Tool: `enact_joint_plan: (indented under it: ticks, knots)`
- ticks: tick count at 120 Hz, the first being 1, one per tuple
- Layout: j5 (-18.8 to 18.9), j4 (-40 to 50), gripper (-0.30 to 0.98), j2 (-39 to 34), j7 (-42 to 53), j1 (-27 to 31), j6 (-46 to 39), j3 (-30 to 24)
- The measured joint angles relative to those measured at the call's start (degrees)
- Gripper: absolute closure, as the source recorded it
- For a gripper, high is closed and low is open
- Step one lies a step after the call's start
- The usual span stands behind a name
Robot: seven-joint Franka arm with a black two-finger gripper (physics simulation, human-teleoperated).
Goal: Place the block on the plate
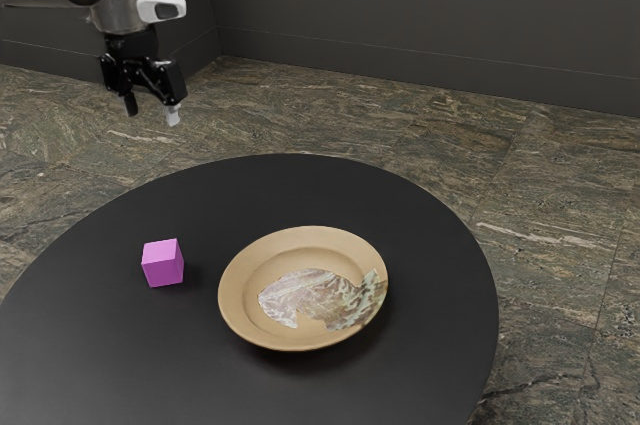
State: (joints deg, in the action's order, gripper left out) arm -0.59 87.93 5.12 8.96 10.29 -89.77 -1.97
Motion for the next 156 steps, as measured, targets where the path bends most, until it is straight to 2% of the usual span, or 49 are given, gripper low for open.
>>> enact_joint_plan:
  ticks: [16, 36, 56, 109, 130, 156]
  knots:
    - [0.44, 0.55, 0.00, 1.40, 0.47, -0.71, -1.56, -0.18]
    - [0.51, 2.43, 0.00, 7.76, 0.54, 2.56, -5.41, 0.38]
    - [0.47, 11.24, 0.00, 8.16, -1.91, -1.95, -13.25, 6.00]
    - [-0.13, 29.60, 0.00, 7.84, -19.27, -1.18, -35.12, 8.09]
    - [-0.21, 31.98, 0.00, 8.36, -26.48, -0.97, -40.86, 8.04]
    - [0.04, 32.47, 0.00, 10.28, -33.60, -0.97, -44.04, 8.04]
